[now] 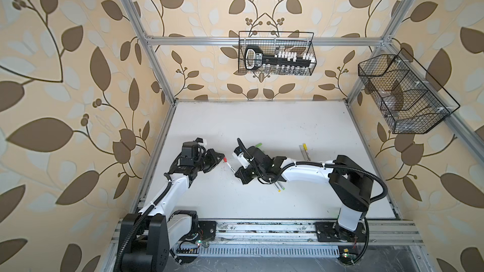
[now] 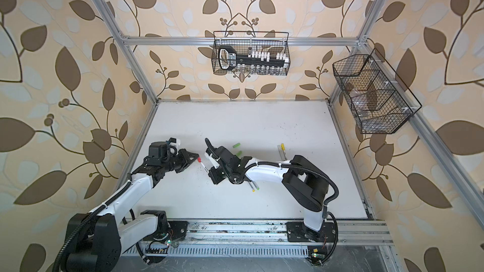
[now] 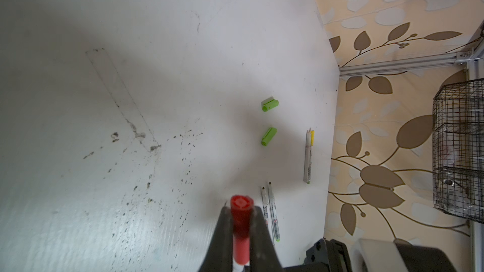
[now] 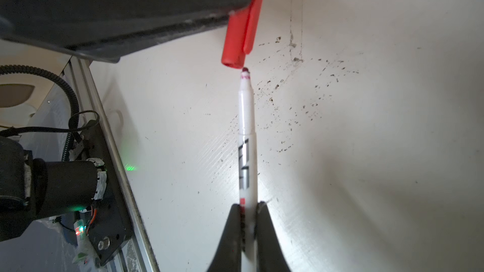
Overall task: Insert pens into pen caps
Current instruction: Put on the pen cap to the pen.
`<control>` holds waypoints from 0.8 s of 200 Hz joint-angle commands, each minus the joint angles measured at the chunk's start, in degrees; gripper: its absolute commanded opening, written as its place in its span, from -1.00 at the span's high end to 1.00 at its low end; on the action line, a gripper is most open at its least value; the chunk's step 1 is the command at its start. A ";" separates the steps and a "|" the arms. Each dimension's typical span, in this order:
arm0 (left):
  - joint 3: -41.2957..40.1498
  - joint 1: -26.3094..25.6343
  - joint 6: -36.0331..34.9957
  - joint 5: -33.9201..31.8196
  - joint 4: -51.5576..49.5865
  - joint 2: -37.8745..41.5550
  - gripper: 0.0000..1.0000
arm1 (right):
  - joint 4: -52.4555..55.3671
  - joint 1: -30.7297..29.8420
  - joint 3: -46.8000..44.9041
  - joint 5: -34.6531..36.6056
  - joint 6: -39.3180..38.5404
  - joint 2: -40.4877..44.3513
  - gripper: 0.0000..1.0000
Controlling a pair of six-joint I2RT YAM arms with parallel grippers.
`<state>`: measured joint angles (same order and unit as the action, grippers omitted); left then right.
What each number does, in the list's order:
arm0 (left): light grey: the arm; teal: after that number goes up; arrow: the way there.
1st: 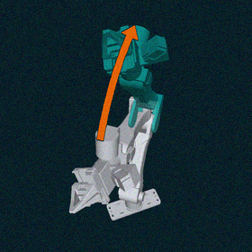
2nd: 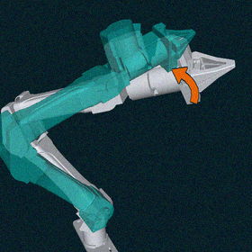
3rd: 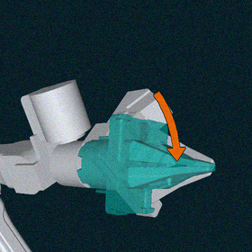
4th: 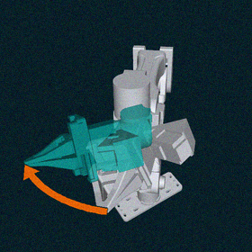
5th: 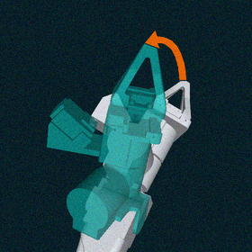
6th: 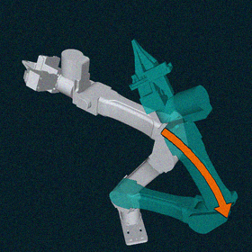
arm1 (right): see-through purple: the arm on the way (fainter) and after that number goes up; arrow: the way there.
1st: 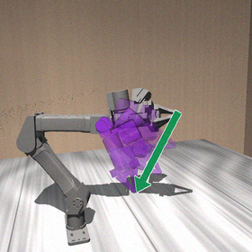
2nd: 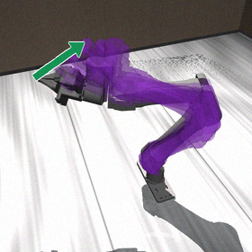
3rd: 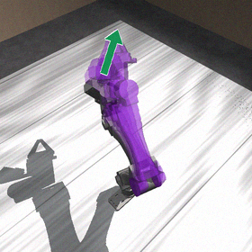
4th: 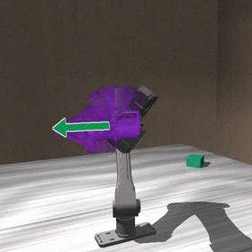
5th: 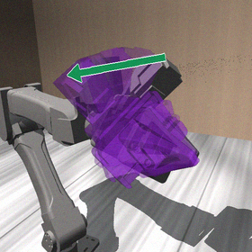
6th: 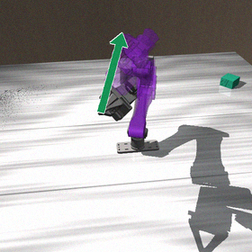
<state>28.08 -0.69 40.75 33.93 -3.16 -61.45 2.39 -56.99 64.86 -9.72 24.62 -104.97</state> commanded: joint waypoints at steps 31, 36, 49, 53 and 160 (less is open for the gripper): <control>-0.34 0.16 -1.02 -0.45 0.46 1.07 0.78 | 0.68 -0.05 2.59 -0.22 -0.41 -0.76 0.84; -0.39 0.08 -1.07 -0.53 0.39 1.07 0.78 | 0.68 -0.04 2.59 -0.22 -0.36 -0.75 0.84; -0.44 0.15 -1.16 -0.85 0.27 1.16 0.78 | 0.73 -0.05 2.72 -0.21 -0.36 -0.72 0.84; -0.45 0.15 -1.24 -1.00 0.13 1.16 0.78 | 0.83 -0.03 2.71 -0.29 -0.36 -0.68 0.84; -0.34 0.16 -1.56 -3.13 -0.89 2.39 0.78 | 1.35 -0.75 2.92 -0.92 -0.50 -1.38 0.83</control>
<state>27.97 -0.69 40.53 31.09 -4.01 -60.14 3.42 -57.28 65.76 -9.76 24.58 -105.27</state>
